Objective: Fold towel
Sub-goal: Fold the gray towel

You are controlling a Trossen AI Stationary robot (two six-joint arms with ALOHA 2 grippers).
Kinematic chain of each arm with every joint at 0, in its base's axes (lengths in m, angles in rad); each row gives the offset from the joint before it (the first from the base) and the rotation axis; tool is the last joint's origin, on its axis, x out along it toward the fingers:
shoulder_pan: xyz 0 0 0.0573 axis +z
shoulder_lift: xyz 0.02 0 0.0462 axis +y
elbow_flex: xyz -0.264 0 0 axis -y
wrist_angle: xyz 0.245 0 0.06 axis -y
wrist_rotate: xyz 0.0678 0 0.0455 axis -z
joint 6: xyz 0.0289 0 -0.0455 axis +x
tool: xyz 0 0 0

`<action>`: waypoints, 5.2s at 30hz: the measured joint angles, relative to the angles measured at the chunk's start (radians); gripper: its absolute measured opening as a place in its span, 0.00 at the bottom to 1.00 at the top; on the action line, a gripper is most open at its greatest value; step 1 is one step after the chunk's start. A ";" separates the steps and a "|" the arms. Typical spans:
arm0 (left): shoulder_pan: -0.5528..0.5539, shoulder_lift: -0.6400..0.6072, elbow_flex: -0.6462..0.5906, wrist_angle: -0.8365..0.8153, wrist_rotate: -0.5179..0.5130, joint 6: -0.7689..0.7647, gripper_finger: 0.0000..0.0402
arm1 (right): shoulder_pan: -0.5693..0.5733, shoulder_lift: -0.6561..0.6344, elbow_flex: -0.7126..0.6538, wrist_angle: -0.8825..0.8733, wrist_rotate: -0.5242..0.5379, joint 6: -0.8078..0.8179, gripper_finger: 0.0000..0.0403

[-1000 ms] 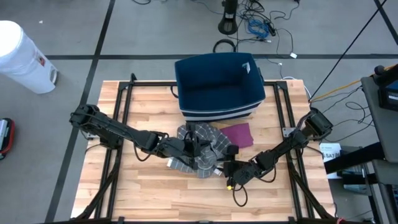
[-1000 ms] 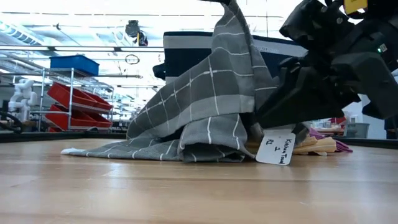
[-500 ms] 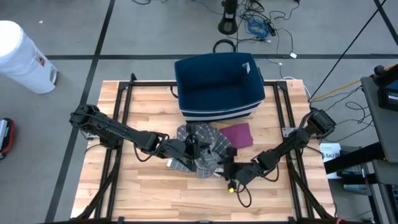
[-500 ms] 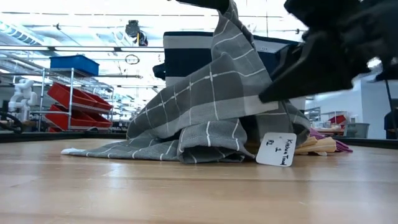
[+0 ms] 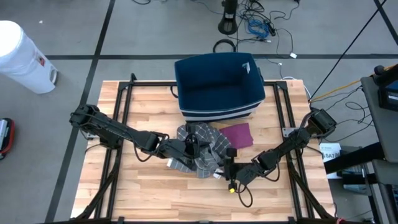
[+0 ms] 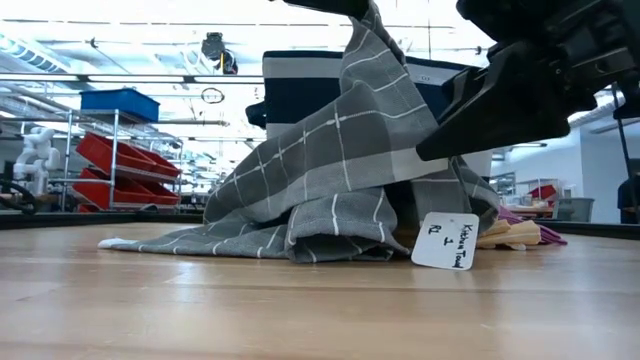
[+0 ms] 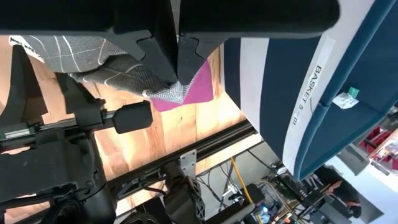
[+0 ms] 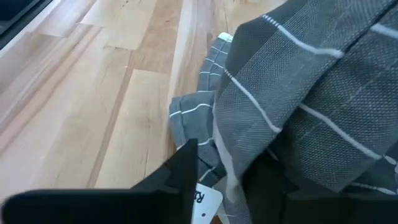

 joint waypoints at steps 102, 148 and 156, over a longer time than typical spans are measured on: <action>-0.248 0.165 0.000 0.153 -0.496 0.044 0.21 | -0.209 -0.187 0.000 0.366 -0.161 -0.024 0.01; -0.258 0.168 0.000 0.220 -0.688 0.167 0.06 | -0.203 -0.187 0.001 0.423 -0.178 -0.015 0.01; -0.260 0.168 0.000 0.219 -0.708 0.205 0.01 | -0.186 -0.186 0.001 0.261 -0.179 -0.016 0.12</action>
